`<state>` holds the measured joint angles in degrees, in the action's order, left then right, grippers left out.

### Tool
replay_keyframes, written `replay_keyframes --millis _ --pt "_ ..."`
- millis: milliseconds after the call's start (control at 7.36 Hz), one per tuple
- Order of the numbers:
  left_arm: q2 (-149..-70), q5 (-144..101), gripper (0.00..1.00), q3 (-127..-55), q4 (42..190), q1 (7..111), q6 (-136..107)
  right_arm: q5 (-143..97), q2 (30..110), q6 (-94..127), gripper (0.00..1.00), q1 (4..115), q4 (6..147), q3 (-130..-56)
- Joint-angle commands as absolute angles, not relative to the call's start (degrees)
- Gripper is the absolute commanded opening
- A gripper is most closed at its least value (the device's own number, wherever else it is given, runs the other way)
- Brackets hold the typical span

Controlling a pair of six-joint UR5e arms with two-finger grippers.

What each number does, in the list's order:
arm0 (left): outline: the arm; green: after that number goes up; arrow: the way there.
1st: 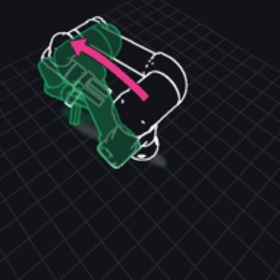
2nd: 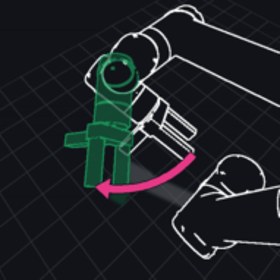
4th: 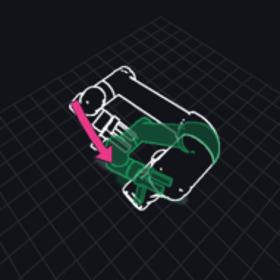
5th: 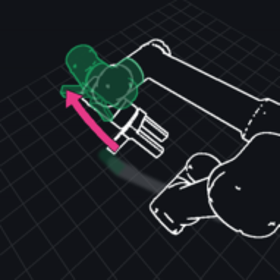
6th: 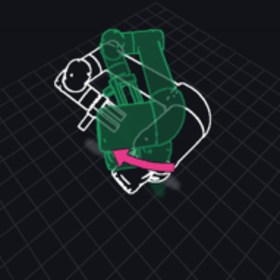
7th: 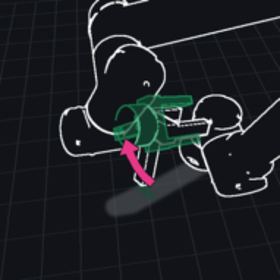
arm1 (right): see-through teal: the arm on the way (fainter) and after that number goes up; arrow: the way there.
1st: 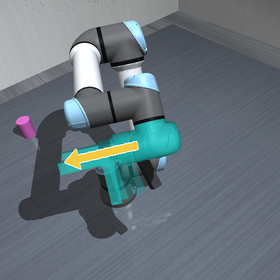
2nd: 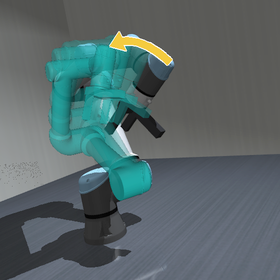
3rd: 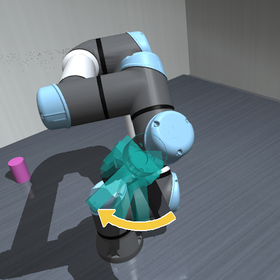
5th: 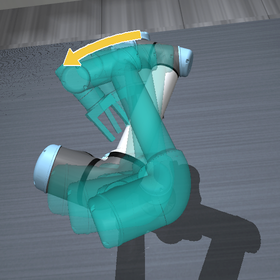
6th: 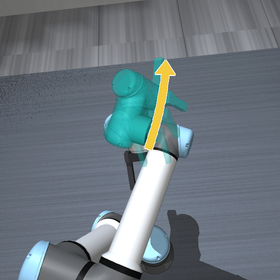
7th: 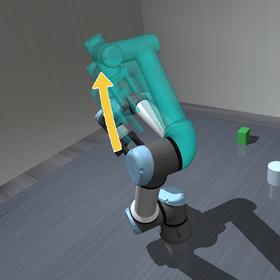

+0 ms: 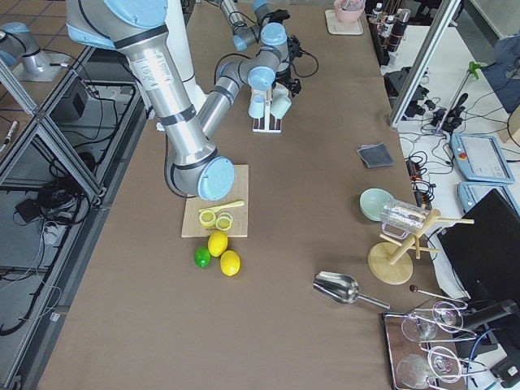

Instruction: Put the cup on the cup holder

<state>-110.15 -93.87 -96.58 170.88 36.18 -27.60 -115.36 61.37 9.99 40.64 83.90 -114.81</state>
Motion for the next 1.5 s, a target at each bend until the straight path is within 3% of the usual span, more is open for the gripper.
replay_keyframes --millis 0,272,544,1087,1359 --pt "-110.7 -113.9 0.98 -96.2 154.5 54.0 -31.9 -115.5 65.3 9.9 1.00 47.2 87.4 -114.8" --pt "-110.7 -128.8 0.98 -96.2 132.6 66.9 -20.2 -115.7 67.3 9.8 1.00 52.7 88.6 -110.8" --pt "-110.2 -129.2 0.98 -96.8 121.5 68.8 -18.4 -115.4 73.6 9.9 1.00 57.1 88.6 -110.4" --pt "-97.3 -128.9 0.98 -94.4 103.1 71.5 -13.6 -117.4 89.4 10.5 1.00 72.5 88.7 -109.3" --pt "-97.4 -128.8 0.98 -94.2 90.4 73.5 -13.1 -130.1 92.1 10.3 1.00 83.9 88.6 -98.0"
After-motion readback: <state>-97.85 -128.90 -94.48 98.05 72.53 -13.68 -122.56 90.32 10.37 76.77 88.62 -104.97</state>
